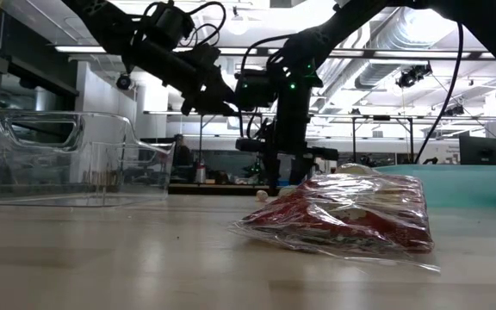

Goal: Pick & Place Food Item
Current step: Put the dark red food coloring bottle into the red bin

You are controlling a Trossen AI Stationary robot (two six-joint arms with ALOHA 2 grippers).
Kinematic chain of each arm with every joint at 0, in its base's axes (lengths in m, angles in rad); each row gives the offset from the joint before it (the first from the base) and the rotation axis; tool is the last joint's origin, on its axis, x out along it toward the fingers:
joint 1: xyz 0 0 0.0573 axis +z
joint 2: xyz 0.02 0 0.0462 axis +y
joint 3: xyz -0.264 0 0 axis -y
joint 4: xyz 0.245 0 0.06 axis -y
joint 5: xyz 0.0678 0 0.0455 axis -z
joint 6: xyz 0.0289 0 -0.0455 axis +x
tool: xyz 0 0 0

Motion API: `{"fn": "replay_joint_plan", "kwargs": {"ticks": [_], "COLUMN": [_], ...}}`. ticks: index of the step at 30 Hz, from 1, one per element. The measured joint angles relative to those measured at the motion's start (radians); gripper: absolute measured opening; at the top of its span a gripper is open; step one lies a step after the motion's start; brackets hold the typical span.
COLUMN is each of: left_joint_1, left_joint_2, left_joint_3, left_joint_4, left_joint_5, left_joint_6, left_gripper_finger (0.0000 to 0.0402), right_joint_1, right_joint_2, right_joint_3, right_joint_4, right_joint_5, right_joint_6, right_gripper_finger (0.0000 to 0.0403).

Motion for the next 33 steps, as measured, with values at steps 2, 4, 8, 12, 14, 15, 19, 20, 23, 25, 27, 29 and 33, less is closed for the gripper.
{"fn": "replay_joint_plan", "kwargs": {"ticks": [2, 4, 8, 12, 14, 15, 19, 20, 23, 25, 27, 29, 33], "left_joint_1": [0.000, 0.000, 0.000, 0.000, 0.000, 0.000, 0.000, 0.000, -0.001, -0.001, -0.001, -0.001, -0.001], "left_joint_2": [0.000, 0.000, 0.000, 0.000, 0.000, 0.000, 0.000, 0.000, 0.000, 0.000, 0.000, 0.000, 0.000], "left_joint_3": [0.000, 0.000, 0.000, 0.000, 0.000, 0.000, 0.000, 0.000, 0.000, 0.000, 0.000, 0.000, 0.000], "left_joint_4": [0.000, 0.001, 0.001, 0.002, 0.002, 0.002, 0.002, 0.002, 0.002, 0.002, 0.002, 0.002, 0.002], "left_joint_5": [0.000, 0.000, 0.002, 0.002, 0.002, 0.002, 0.002, 0.002, 0.002, 0.002, 0.003, 0.002, 0.002], "left_joint_6": [0.000, 0.000, 0.000, 0.000, 0.000, 0.000, 0.000, 0.000, 0.000, 0.000, 0.000, 0.000, 0.000], "left_gripper_finger": [0.0195, 0.0195, 0.0195, 0.0195, 0.0195, 0.0195, 0.0195, 0.0195, 0.0195, 0.0195, 0.0195, 0.0195, 0.0195], "right_joint_1": [0.000, 0.000, 0.001, 0.000, 0.001, 0.001, 0.001, 0.001, 0.001, 0.000, 0.000, 0.000, 0.000], "right_joint_2": [0.000, 0.000, 0.000, 0.000, 0.001, 0.001, 0.002, 0.002, 0.002, 0.002, 0.002, 0.002, 0.002], "right_joint_3": [0.000, 0.000, 0.000, 0.000, 0.000, 0.000, -0.001, -0.001, -0.001, -0.001, -0.001, -0.001, -0.002], "right_joint_4": [-0.001, -0.005, -0.014, -0.022, -0.023, -0.023, -0.023, -0.024, -0.037, -0.043, -0.043, -0.043, -0.042], "right_joint_5": [0.002, 0.003, 0.005, 0.011, 0.010, 0.010, 0.010, 0.010, 0.010, 0.010, 0.010, 0.010, 0.010], "right_joint_6": [0.000, 0.000, 0.000, 0.000, 0.000, 0.000, -0.001, -0.003, -0.004, -0.004, -0.004, -0.007, -0.026], "right_gripper_finger": [0.0138, 0.0138, 0.0138, 0.0138, 0.0138, 0.0138, 0.0138, 0.0138, 0.0138, 0.0138, 0.0138, 0.0138, 0.0138]}}
